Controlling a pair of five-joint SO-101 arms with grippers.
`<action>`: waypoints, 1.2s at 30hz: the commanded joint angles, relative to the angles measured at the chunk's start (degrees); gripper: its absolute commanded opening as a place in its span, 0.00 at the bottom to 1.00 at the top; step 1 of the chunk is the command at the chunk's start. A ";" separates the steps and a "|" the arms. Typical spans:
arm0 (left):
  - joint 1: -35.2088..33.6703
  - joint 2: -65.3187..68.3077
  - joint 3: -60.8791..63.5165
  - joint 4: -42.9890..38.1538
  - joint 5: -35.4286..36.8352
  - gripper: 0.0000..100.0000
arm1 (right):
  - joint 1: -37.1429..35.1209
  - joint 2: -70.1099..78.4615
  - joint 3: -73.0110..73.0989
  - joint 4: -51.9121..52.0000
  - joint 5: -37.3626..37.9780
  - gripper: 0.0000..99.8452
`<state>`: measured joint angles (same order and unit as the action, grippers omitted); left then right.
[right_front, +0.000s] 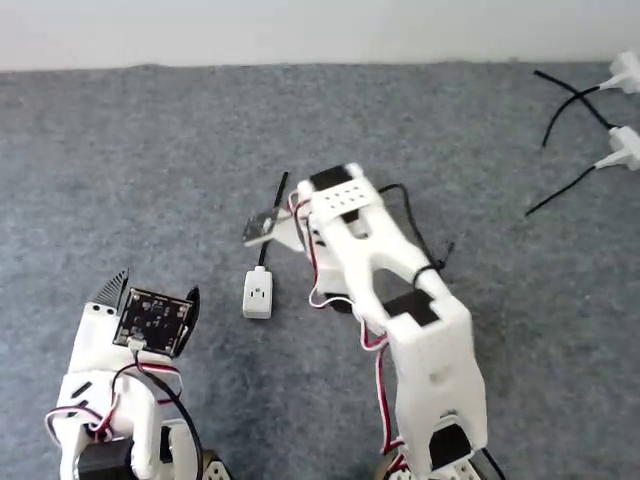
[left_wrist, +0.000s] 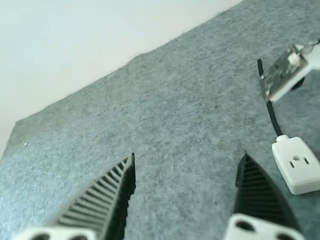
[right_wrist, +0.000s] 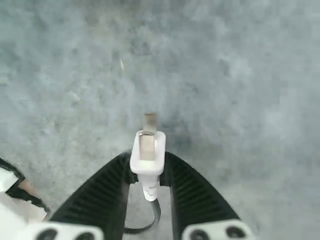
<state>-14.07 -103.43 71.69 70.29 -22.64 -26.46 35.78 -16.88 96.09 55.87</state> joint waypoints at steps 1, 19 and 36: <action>0.35 -0.88 -1.27 -4.57 2.55 0.32 | -0.13 -13.49 -2.55 3.91 -0.70 0.01; 16.35 -0.88 -5.76 -15.30 12.13 0.32 | -8.75 -41.98 -2.02 4.97 -14.15 0.01; 16.44 -0.88 -9.89 -12.66 12.40 0.32 | -19.21 -42.59 -1.93 6.11 -19.25 0.01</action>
<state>2.02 -103.43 63.78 55.87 -11.03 -44.22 -3.87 -16.88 100.13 37.58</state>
